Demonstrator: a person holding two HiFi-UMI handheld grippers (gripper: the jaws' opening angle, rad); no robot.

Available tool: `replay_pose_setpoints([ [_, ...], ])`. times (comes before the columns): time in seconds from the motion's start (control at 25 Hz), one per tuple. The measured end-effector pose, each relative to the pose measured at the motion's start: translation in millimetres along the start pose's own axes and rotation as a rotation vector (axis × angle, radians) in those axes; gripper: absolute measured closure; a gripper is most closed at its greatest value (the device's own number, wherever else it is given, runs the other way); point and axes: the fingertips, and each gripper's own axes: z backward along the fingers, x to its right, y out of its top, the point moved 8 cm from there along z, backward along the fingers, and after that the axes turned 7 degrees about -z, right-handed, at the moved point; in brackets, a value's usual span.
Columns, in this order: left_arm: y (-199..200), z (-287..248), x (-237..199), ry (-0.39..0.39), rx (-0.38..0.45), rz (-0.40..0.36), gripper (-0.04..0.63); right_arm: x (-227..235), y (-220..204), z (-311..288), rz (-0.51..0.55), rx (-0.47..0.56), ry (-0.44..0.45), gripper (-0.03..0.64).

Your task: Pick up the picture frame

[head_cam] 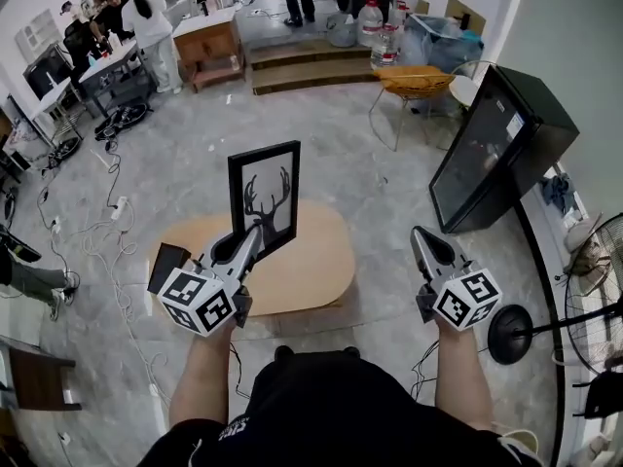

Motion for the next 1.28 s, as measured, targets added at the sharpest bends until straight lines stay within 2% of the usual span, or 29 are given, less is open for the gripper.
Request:
replay_pose_setpoints([
  [0.28,5,9,-27,-0.031,0.003,-0.014,0.561,-33,5,-25,0.035,0.053,0.014,0.612],
  [0.52,5,7,-39,-0.053,0.047,0.003,0.561,-54,-7,-43,0.030,0.032,0.028,0.612],
  [1.0,25,31,-68,0.017,0.089,-0.036,0.561,-78,14,-52,0.117,0.046,0.006,0.614],
  [1.28,19,34,-68,0.051,0.070,-0.044,0.561,-76,12,-50,0.137,0.029,0.004,0.614],
])
